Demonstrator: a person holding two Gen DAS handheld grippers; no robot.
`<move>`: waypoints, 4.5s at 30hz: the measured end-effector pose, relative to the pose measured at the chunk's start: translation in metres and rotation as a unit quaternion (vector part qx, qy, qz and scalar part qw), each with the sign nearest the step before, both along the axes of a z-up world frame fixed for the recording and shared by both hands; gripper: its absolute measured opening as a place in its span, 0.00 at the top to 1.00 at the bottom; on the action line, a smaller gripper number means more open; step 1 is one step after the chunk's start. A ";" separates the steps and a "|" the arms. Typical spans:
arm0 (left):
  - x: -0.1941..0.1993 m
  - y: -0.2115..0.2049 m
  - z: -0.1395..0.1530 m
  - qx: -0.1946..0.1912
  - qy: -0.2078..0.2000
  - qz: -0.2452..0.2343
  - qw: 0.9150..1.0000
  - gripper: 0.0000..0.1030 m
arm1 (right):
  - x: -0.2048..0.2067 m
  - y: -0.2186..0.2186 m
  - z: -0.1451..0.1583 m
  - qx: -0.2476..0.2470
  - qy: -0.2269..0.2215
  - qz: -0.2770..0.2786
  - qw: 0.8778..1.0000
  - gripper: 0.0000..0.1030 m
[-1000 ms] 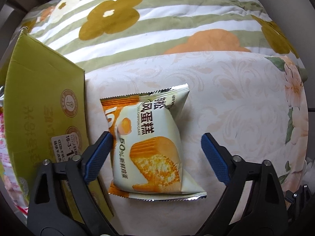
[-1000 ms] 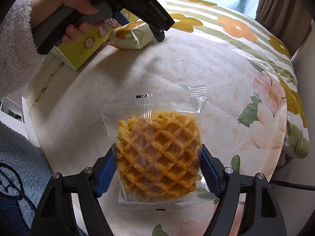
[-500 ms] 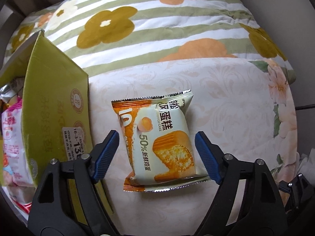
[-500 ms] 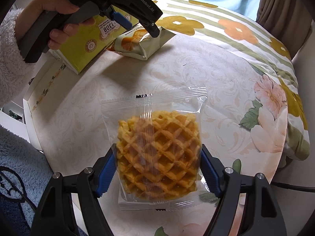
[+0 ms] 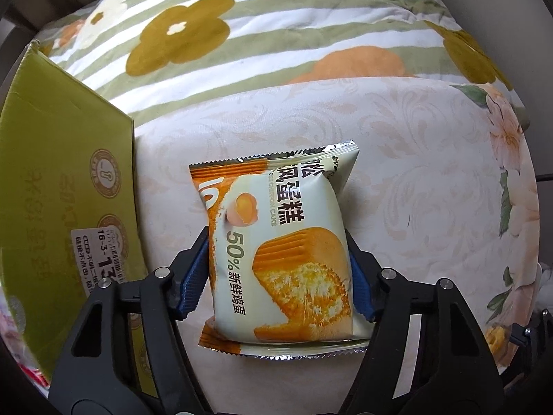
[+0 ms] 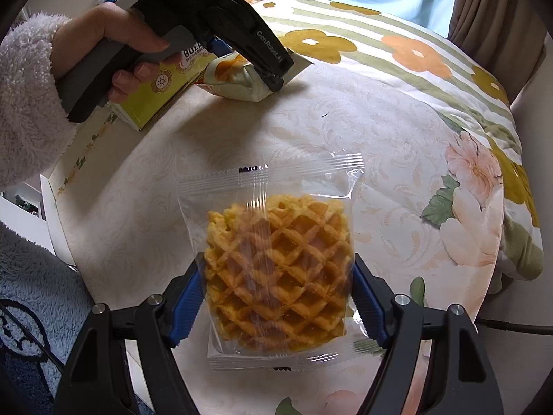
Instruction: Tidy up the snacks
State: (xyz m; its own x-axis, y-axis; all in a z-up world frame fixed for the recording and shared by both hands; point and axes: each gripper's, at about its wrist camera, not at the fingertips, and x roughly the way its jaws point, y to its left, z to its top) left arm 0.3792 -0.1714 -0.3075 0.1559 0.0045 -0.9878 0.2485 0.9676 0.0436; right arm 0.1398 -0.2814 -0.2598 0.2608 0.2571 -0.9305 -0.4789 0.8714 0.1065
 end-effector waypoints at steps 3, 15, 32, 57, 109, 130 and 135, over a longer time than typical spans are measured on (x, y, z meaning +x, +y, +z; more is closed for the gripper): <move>-0.003 0.001 0.004 -0.008 -0.003 0.000 1.000 0.37 | -0.002 -0.001 0.000 0.000 -0.002 -0.003 1.000 0.28; -0.042 0.004 0.097 -0.068 -0.083 0.016 0.994 0.37 | -0.004 -0.004 0.051 0.003 -0.040 -0.009 0.999 0.29; -0.083 0.160 0.241 -0.108 -0.238 0.111 0.959 0.37 | 0.041 0.073 0.167 0.038 -0.148 0.029 0.988 0.29; -0.027 0.355 0.167 -0.070 -0.200 0.065 0.975 0.06 | 0.139 0.263 0.157 0.105 -0.102 -0.078 0.986 0.29; -0.334 0.227 0.316 -0.091 -0.436 0.079 0.892 0.00 | -0.097 0.134 0.283 0.070 -0.302 -0.207 0.928 0.03; -0.419 0.197 0.322 -0.107 -0.480 0.061 0.869 0.00 | -0.190 0.103 0.283 0.028 -0.370 -0.273 0.887 0.01; -0.422 0.196 0.322 -0.108 -0.482 0.059 0.867 0.00 | -0.192 0.102 0.284 0.028 -0.373 -0.275 0.886 0.01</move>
